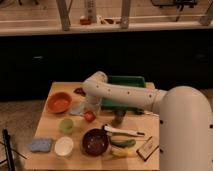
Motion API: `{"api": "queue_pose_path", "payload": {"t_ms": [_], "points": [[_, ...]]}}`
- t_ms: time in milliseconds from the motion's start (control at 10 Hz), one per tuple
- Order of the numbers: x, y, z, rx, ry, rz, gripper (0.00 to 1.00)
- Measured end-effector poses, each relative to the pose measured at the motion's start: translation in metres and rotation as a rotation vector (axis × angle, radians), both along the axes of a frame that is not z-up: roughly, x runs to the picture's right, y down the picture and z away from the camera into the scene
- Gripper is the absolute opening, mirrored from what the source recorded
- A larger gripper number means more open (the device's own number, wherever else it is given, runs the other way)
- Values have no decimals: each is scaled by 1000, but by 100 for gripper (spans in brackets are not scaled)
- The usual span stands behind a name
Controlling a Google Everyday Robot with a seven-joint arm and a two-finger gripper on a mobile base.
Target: Place apple in paper cup
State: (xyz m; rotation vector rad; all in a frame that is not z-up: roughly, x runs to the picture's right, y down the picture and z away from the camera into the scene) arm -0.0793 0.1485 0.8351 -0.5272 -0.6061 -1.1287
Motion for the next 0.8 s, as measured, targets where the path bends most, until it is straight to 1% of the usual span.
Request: {"api": "queue_pose_path", "payload": {"t_ms": [800], "points": [[0, -23, -20, 58, 1, 5, 0]]}}
